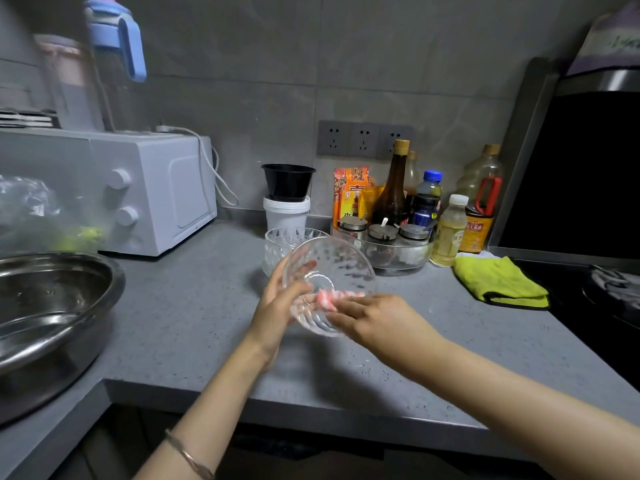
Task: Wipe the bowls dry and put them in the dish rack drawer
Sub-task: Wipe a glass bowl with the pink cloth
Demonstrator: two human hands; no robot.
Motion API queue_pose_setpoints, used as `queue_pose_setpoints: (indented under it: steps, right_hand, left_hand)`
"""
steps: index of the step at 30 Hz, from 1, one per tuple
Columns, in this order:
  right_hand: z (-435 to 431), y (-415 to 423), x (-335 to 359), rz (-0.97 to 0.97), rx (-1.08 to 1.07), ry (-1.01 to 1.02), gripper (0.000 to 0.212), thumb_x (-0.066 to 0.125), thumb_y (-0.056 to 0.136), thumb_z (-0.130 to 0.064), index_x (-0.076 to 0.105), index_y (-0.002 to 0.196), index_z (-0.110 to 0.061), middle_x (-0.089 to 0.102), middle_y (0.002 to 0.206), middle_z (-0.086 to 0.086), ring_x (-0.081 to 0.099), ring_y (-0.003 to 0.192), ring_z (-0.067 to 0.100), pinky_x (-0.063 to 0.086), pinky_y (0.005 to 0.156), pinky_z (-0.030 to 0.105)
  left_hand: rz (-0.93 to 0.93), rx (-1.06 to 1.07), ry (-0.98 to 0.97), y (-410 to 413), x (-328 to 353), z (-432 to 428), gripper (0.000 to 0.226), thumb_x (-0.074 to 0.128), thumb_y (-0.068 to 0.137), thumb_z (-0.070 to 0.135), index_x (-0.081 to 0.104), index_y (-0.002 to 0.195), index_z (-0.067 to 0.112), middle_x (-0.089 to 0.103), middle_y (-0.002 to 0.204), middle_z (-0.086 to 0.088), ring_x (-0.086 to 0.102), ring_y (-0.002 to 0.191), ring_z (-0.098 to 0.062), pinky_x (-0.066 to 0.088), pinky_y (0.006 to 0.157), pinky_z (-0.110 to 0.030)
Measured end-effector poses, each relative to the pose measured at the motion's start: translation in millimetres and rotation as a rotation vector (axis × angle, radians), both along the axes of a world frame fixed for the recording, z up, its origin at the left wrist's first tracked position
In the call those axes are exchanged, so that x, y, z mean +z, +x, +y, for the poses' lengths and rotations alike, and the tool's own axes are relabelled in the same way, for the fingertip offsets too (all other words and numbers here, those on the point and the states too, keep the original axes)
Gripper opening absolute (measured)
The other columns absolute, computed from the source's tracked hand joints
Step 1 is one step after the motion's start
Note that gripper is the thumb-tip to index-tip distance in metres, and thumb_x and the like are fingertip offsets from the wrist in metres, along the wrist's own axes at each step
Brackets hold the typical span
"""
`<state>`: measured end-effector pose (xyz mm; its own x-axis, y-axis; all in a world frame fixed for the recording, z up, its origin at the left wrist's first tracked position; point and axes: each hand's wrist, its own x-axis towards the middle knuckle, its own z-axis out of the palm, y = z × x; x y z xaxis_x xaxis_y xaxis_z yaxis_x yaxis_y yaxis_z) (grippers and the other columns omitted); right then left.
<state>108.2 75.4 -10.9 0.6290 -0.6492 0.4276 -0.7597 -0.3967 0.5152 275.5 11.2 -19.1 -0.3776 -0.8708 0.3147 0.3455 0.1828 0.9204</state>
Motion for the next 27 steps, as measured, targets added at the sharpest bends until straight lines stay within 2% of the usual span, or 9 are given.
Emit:
queue_pose_setpoints:
  steps: [2,5,8,10,13,16,19,23,27]
  right_hand:
    - [0,20,-3,-0.247,-0.028,0.003,0.029,0.078,0.068,-0.025,0.072,0.096,-0.020,0.073,0.085,-0.001,0.068,0.059,0.020,0.049,0.040,0.025]
    - [3,40,-7,-0.512,0.013,0.078,0.033,0.047,0.084,-0.036,0.068,0.104,-0.021,0.072,0.095,-0.002,0.069,0.070,0.021,0.051,0.046,0.029]
    - [6,18,-12,-0.180,0.113,0.048,0.034,0.056,0.081,-0.022,0.068,0.114,-0.018,0.070,0.112,0.002,0.070,0.090,0.021,0.058,0.070,0.032]
    - [5,-10,-2,0.068,0.126,0.010,0.034,0.063,0.077,-0.014,0.071,0.110,-0.017,0.069,0.114,0.004,0.068,0.100,0.021,0.052,0.089,0.033]
    - [0,-26,15,0.174,0.067,0.019,0.047,0.084,0.059,-0.013,0.074,0.104,-0.014,0.070,0.113,0.005,0.067,0.103,0.022,0.050,0.092,0.036]
    - [-1,-12,9,0.132,0.043,-0.040,0.027,0.071,0.067,-0.009,0.077,0.093,-0.014,0.074,0.099,0.006,0.072,0.088,0.022,0.059,0.074,0.034]
    - [2,10,-3,-0.169,-0.015,0.025,0.023,0.063,0.073,-0.017,0.074,0.093,-0.020,0.074,0.087,-0.001,0.070,0.064,0.021,0.053,0.045,0.028]
    - [6,38,-5,-0.616,-0.064,0.161,0.030,0.050,0.086,-0.041,0.066,0.095,-0.018,0.071,0.089,0.001,0.067,0.071,0.029,0.051,0.051,0.036]
    - [9,6,-4,-0.182,0.054,0.194,0.038,0.072,0.077,-0.025,0.067,0.115,-0.021,0.069,0.115,-0.001,0.070,0.092,0.021,0.058,0.068,0.034]
  left_hand:
    - [0.011,0.043,-0.024,-10,-5,6,0.055,0.056,0.082,0.017,0.049,0.134,0.032,0.062,0.124,0.013,0.062,0.103,0.003,0.052,0.077,-0.023]
    - [0.052,0.099,0.037,-20,-11,8,0.039,0.043,0.096,0.009,0.052,0.131,0.026,0.063,0.123,0.005,0.061,0.109,-0.003,0.050,0.071,-0.014]
    - [-0.016,0.102,0.020,-10,-6,0,0.037,0.037,0.098,0.007,0.058,0.126,0.018,0.063,0.125,-0.004,0.061,0.112,-0.010,0.053,0.082,-0.023]
    - [-0.136,0.047,-0.014,1,4,-5,0.036,0.038,0.096,0.006,0.059,0.125,0.013,0.067,0.117,-0.003,0.065,0.102,-0.007,0.054,0.073,-0.019]
    - [-0.207,-0.015,0.008,5,9,-7,0.037,0.041,0.095,0.010,0.059,0.126,0.020,0.069,0.113,0.000,0.068,0.097,-0.011,0.056,0.077,-0.026]
    - [-0.069,-0.019,0.080,1,6,-5,0.038,0.044,0.093,0.019,0.055,0.128,0.031,0.067,0.120,0.004,0.065,0.106,-0.030,0.054,0.083,-0.038]
    - [0.048,0.020,0.076,-8,0,3,0.051,0.055,0.079,0.020,0.053,0.128,0.032,0.065,0.122,0.005,0.063,0.108,-0.016,0.052,0.074,-0.027]
    - [0.063,0.056,0.097,-29,-12,17,0.042,0.043,0.096,0.009,0.050,0.133,0.027,0.062,0.126,0.003,0.060,0.114,-0.013,0.051,0.090,-0.028]
    - [-0.023,0.074,0.089,-16,-6,5,0.038,0.046,0.090,0.020,0.057,0.125,0.027,0.063,0.125,-0.003,0.062,0.111,-0.011,0.051,0.090,-0.035]
